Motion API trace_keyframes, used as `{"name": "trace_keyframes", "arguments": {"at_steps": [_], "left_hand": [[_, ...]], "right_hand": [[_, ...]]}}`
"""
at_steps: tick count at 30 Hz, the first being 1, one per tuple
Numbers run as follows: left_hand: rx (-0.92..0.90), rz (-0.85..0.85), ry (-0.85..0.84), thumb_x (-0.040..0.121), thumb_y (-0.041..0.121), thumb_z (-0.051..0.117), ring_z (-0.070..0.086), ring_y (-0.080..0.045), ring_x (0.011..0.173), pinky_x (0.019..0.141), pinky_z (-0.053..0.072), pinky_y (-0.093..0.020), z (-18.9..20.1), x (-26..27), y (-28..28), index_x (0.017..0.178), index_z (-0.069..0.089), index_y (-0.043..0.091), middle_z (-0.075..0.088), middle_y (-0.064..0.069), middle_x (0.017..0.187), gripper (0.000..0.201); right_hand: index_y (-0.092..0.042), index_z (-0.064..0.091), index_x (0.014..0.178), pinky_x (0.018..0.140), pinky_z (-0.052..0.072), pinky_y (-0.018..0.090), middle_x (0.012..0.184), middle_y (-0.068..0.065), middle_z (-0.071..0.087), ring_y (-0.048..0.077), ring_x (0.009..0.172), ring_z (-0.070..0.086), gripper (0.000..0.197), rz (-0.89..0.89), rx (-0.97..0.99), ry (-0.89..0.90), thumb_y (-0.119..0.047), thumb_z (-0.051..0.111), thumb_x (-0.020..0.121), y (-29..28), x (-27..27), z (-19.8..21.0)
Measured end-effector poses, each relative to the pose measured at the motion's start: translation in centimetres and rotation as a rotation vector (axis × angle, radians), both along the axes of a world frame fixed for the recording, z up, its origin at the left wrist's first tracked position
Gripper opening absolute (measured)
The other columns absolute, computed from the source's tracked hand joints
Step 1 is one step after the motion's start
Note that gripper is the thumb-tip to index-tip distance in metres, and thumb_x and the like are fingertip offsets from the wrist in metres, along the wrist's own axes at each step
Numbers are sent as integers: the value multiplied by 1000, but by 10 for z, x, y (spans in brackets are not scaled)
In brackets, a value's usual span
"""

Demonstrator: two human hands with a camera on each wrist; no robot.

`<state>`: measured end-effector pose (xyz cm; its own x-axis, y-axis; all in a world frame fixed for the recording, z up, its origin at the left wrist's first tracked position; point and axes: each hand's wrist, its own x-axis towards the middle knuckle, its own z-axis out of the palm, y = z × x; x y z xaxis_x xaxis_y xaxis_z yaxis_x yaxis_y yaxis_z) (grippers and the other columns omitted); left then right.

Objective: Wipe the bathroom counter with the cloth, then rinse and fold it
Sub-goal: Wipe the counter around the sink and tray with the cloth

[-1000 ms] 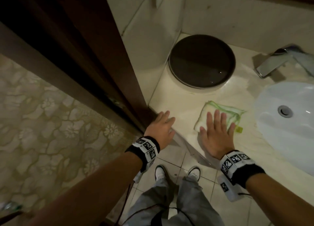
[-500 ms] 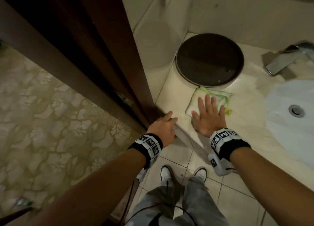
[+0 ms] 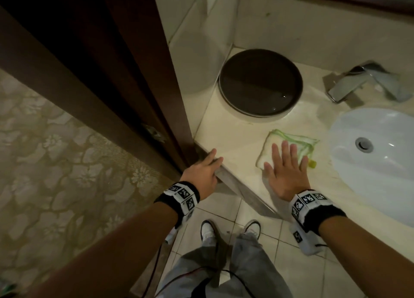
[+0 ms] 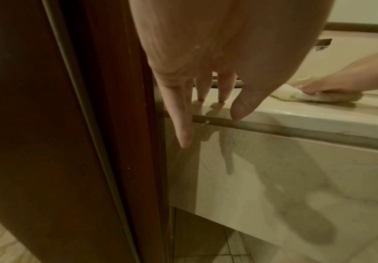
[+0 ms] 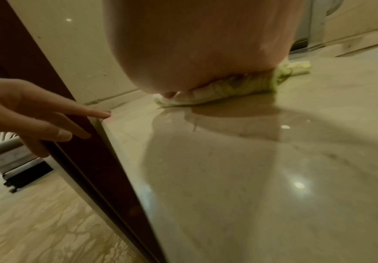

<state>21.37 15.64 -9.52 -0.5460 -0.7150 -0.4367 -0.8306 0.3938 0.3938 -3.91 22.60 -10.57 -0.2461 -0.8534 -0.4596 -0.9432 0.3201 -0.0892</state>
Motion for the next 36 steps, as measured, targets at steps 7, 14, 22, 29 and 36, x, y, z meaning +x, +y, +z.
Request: {"name": "trace_keyframes", "arguments": {"at_steps": [7,14,22,29,36], "left_hand": [[-29,2,-12,96,27,43,42,-25,129,99,46,-41,3,6,0,149,27,31,6,10,161,55],[-32,64,-61,94,26,43,45,-29,128,96,48,-43,1,25,12,144,35,33,18,5,160,50],[-31,140,-38,94,28,42,46,-23,131,105,42,-40,10,39,18,142,43,27,35,3,153,48],[-76,127,2,94,29,45,53,-25,122,100,46,-39,18,28,8,138,48,24,44,1,146,44],[-76,159,-6,95,29,44,55,-24,118,96,46,-39,17,39,10,135,51,24,46,3,143,40]], "right_hand": [[-23,-19,151,117,-9,56,157,8,-27,29,144,-26,66,35,-3,-28,-52,7,98,-41,45,5],[-22,-20,150,115,-6,61,158,10,-25,33,145,-23,65,148,-20,2,-52,1,97,-106,109,1],[-25,-23,149,118,-7,55,158,7,-27,28,145,-25,65,198,-37,-4,-54,1,97,-99,99,1],[-23,-17,152,118,-8,54,159,7,-24,27,146,-22,67,226,-57,-15,-55,0,95,-30,86,-2],[-14,-4,154,113,-1,64,160,19,-9,41,146,-11,71,176,-106,53,-52,0,95,-19,110,-8]]}}
